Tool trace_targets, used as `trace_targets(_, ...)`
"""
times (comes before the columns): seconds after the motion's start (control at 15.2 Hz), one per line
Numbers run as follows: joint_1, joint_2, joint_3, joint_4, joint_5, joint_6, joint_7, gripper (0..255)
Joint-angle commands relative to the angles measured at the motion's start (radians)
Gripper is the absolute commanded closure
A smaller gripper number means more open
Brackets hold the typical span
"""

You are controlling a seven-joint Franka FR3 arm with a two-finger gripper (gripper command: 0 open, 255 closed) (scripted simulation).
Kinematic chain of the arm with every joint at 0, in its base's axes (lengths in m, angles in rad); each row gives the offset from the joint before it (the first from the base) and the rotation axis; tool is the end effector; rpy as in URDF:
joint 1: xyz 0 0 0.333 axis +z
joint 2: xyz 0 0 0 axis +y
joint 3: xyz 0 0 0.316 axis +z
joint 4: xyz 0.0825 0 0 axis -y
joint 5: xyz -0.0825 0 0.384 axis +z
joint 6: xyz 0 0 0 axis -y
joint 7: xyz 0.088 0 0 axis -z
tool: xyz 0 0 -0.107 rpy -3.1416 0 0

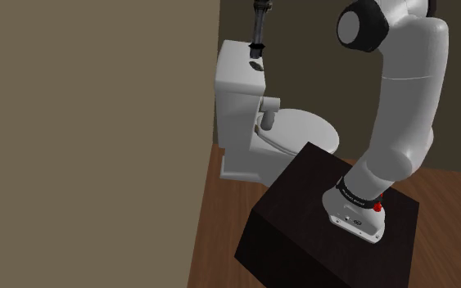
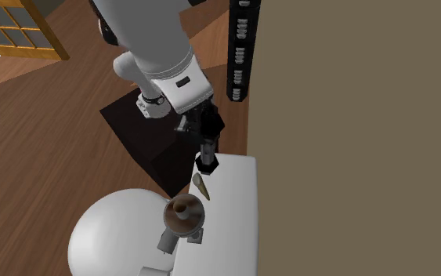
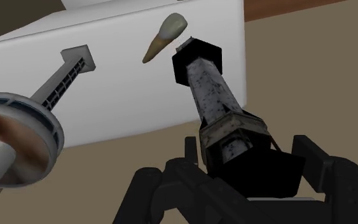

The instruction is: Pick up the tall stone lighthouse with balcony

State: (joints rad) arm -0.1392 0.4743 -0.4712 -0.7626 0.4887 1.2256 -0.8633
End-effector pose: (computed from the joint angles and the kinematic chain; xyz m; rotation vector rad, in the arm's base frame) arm 0.5970 -0.2135 0.6941 -2.8701 -0.6934 -0.2582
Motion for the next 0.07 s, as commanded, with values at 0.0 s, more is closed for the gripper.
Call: trace_targets(0.0,-0.013,0.015,0.003,0.037,0.009,-0.021,0.005,255)
